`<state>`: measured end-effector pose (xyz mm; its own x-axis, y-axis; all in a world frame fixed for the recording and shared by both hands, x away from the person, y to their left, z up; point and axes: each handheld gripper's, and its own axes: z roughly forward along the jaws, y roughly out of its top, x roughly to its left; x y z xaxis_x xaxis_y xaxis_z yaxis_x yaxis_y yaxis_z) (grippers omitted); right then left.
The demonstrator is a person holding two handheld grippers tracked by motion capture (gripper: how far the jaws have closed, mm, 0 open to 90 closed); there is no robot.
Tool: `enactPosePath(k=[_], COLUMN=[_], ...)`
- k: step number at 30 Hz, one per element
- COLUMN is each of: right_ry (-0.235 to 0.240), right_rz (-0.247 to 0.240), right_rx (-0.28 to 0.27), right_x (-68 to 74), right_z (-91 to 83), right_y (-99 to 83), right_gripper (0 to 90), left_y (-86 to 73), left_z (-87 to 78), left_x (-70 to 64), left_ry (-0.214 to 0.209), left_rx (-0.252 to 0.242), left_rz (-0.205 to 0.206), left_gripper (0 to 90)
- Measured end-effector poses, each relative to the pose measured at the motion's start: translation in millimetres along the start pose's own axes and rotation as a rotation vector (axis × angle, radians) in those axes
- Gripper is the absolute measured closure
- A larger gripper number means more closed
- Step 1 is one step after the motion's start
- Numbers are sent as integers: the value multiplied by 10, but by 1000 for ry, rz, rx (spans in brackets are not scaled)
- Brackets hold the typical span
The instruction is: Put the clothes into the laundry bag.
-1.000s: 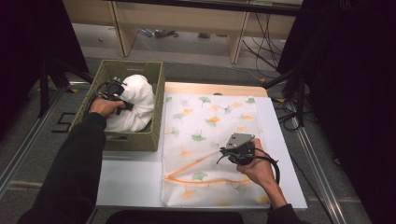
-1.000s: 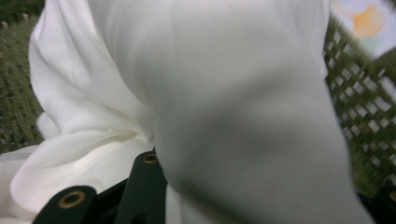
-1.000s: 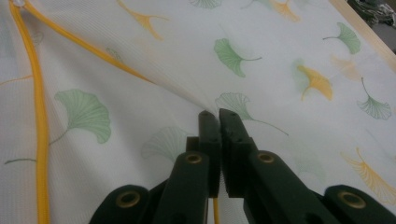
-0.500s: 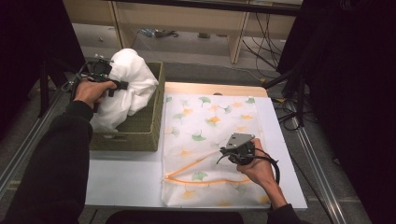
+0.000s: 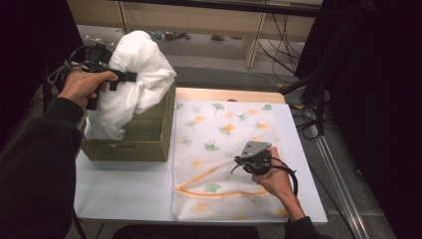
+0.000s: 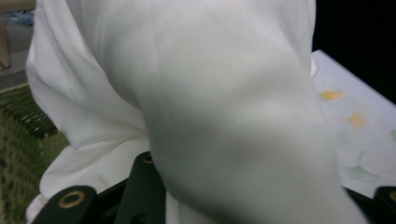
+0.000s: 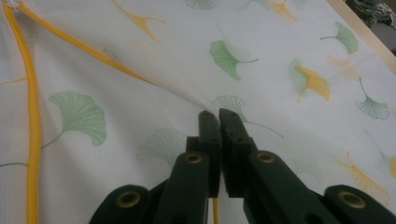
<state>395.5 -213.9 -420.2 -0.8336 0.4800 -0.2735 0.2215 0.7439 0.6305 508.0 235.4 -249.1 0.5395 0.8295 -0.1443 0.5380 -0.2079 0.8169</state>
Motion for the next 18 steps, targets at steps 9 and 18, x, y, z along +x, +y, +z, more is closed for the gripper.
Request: enactPosePath(k=[9,18], right_ry=[-16,-21], right_rz=[24,51], right_rx=[-5,8], right_x=[-30,-85], right_z=[5,45], right_y=[-20,-29], right_gripper=[894,894], left_y=[-107,-353], left_z=[-233,-326], left_x=[-497,-988], left_ry=[-147,-269], left_rx=[31,39], left_rz=[100,155], left_gripper=[640,640])
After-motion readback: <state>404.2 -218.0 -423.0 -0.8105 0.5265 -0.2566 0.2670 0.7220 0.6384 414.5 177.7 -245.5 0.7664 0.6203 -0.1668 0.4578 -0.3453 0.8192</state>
